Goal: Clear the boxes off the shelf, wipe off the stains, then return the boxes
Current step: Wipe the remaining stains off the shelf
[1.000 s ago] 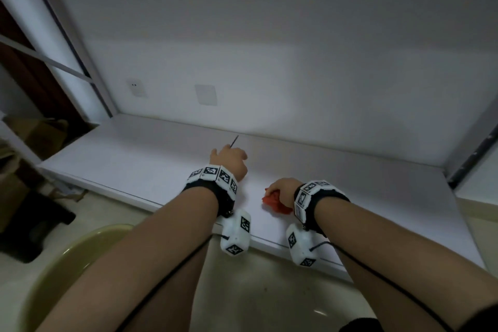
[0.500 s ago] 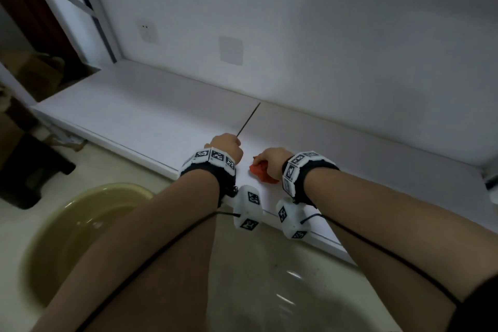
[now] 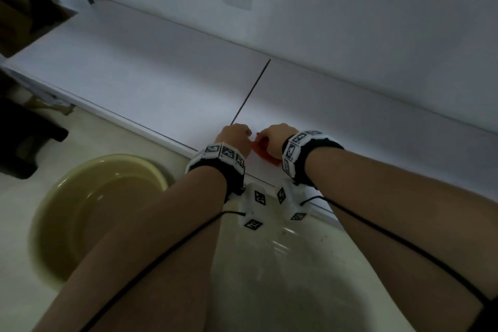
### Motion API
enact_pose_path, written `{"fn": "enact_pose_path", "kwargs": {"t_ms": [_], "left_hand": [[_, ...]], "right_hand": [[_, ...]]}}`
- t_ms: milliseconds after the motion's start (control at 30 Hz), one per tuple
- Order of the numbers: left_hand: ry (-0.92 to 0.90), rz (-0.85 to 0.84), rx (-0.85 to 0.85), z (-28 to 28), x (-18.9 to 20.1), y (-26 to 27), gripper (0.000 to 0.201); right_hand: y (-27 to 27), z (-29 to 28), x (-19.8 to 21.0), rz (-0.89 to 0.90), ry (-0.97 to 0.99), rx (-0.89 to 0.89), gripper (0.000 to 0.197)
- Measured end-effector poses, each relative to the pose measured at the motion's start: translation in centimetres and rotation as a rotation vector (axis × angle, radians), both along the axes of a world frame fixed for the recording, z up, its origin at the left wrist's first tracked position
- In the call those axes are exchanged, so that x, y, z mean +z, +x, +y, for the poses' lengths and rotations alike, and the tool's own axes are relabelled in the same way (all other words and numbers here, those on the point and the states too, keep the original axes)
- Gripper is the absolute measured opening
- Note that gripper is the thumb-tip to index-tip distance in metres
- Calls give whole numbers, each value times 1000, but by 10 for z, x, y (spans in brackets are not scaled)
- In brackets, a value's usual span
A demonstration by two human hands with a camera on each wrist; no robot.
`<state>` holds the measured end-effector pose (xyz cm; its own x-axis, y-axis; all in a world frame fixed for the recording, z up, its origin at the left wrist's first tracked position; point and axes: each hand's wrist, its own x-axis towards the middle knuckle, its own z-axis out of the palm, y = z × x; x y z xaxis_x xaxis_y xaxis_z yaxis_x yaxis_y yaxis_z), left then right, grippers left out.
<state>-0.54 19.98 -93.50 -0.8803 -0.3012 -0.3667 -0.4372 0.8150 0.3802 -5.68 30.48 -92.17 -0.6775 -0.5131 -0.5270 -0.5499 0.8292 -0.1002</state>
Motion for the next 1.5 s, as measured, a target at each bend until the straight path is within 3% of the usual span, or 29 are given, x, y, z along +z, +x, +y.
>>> {"fn": "enact_pose_path", "kwargs": {"t_ms": [167, 333, 500, 667, 767, 967, 1133, 1300, 1500], "left_hand": [[-18, 25, -67, 0, 1, -19, 35], [39, 77, -69, -17, -6, -46, 39], [56, 112, -10, -32, -20, -68, 47], [54, 104, -107, -18, -33, -86, 60], [-20, 100, -171, 4, -35, -94, 66], [-62, 254, -280, 47, -43, -94, 40], [-24, 272, -286, 53, -40, -88, 35], [174, 328, -189, 54, -38, -65, 34], [102, 273, -316, 46, -6, -42, 25]], "right_hand": [[-12, -6, -6, 19, -1, -50, 35], [-31, -8, -19, 92, -165, -134, 36], [-44, -1, -20, 140, -259, -286, 52], [-68, 14, -23, 117, -233, -259, 26], [-74, 26, -18, 118, -189, -242, 23], [-64, 58, -18, 168, -240, -373, 26], [-45, 64, -29, 214, -349, -438, 26], [-33, 61, -22, 212, -302, -402, 27], [2, 62, 7, 209, -243, -430, 28]]}}
